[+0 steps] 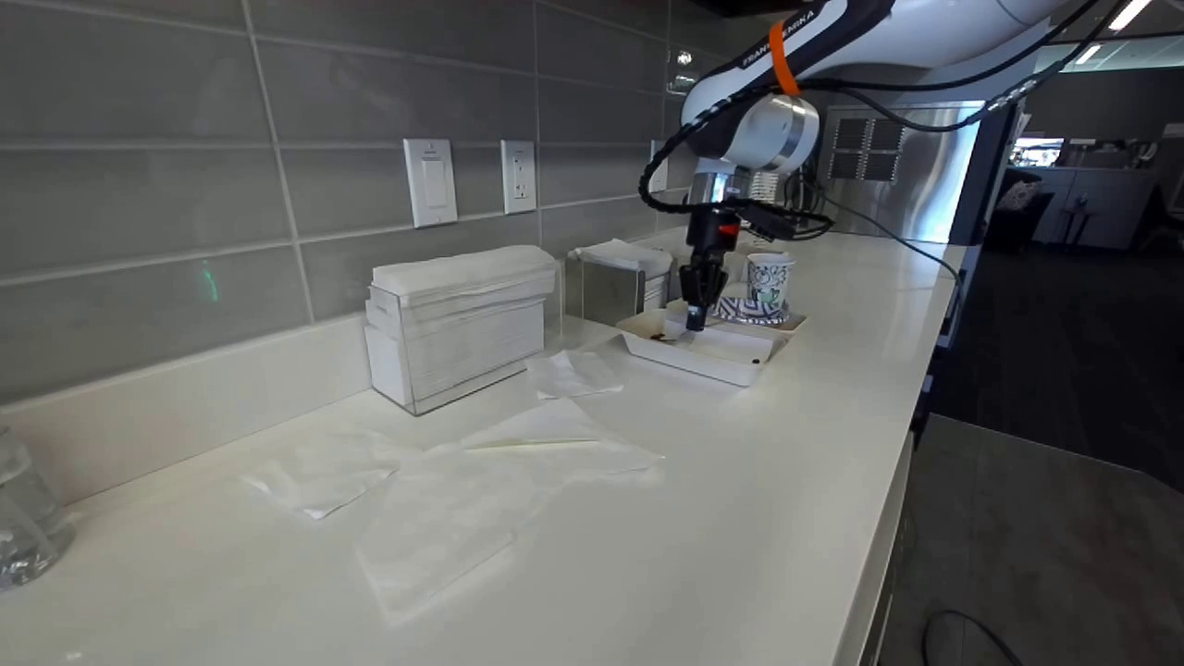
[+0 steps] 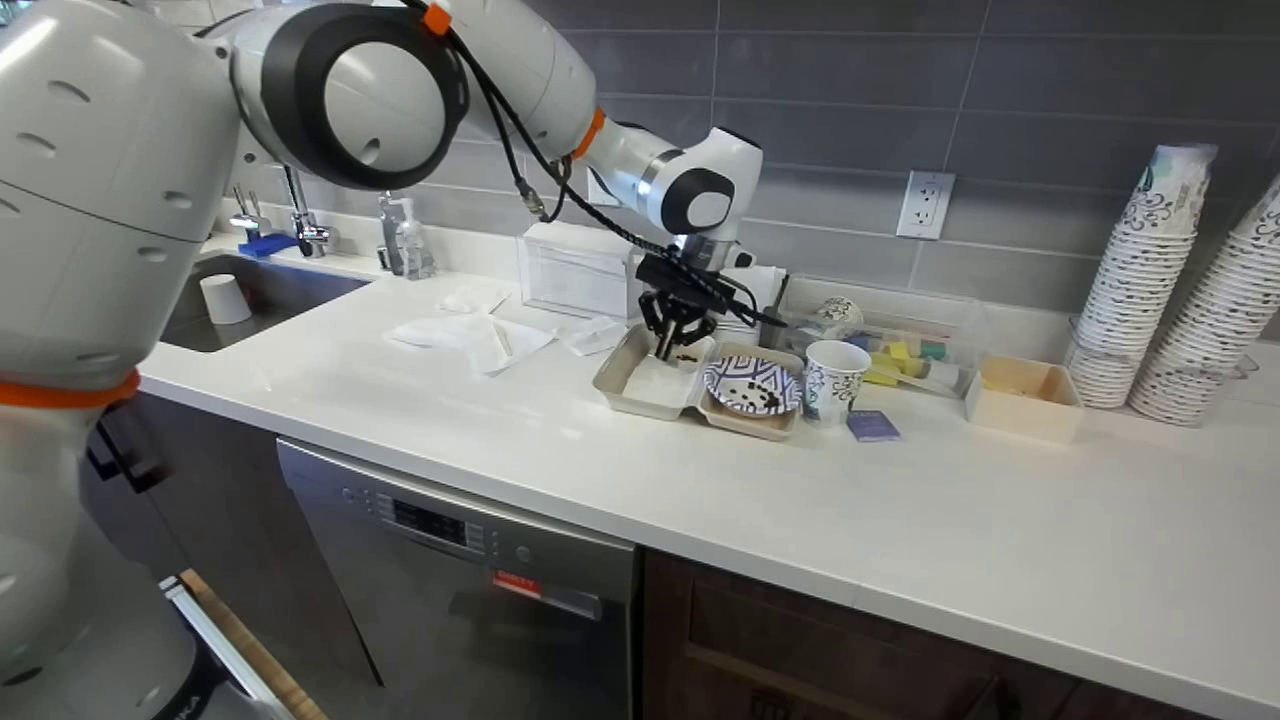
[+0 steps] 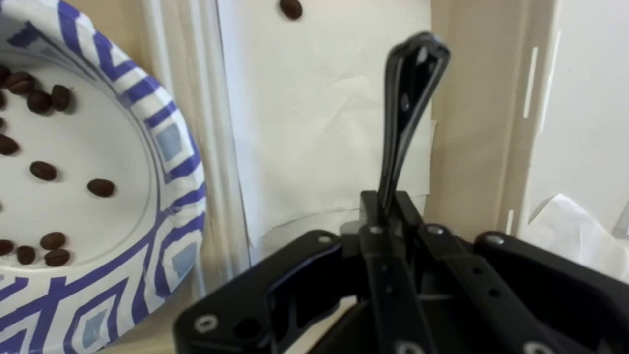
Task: Pick up the spoon from the left side of the take away pack, scoop some of the contents on the same side of the take away pack, place them in the mug and place the spoon in the bowl
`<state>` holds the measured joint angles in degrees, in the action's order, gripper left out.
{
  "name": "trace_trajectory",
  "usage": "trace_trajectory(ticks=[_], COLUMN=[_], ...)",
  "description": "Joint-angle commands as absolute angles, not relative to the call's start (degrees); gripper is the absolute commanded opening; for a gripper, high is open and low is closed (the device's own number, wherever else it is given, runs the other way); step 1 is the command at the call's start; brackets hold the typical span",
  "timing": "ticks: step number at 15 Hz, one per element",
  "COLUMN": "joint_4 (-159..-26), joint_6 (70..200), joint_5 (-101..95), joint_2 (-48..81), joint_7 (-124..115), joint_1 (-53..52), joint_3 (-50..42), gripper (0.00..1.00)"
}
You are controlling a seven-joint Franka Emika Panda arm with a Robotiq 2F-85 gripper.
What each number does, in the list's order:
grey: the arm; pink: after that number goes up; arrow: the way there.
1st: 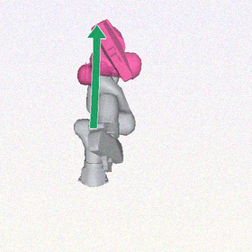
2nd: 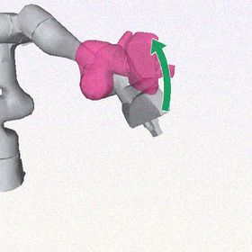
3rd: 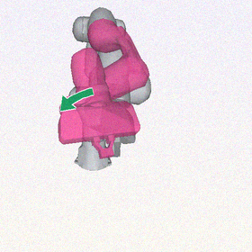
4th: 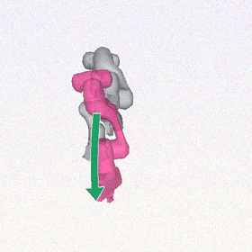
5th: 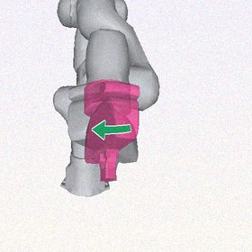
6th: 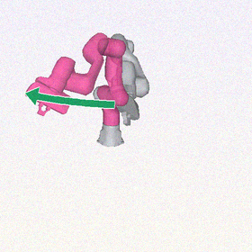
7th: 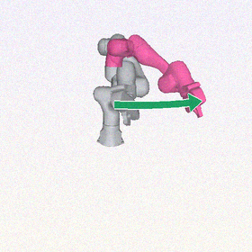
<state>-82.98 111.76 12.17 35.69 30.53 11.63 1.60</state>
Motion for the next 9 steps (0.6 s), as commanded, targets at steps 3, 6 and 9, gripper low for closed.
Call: trace_trajectory(ticks=[3,6,9], joint_4=[-75.5,-73.24,-71.44], joint_6=[106.91,105.34,104.53], joint_5=[13.11,13.24,13.02], joint_2=[40.75,42.15,43.15], joint_7=[28.14,27.39,25.59], joint_1=[12.64,12.79,12.67], joint_3=[2.83,3.06,2.77], gripper=[0.02,0.02,0.02])
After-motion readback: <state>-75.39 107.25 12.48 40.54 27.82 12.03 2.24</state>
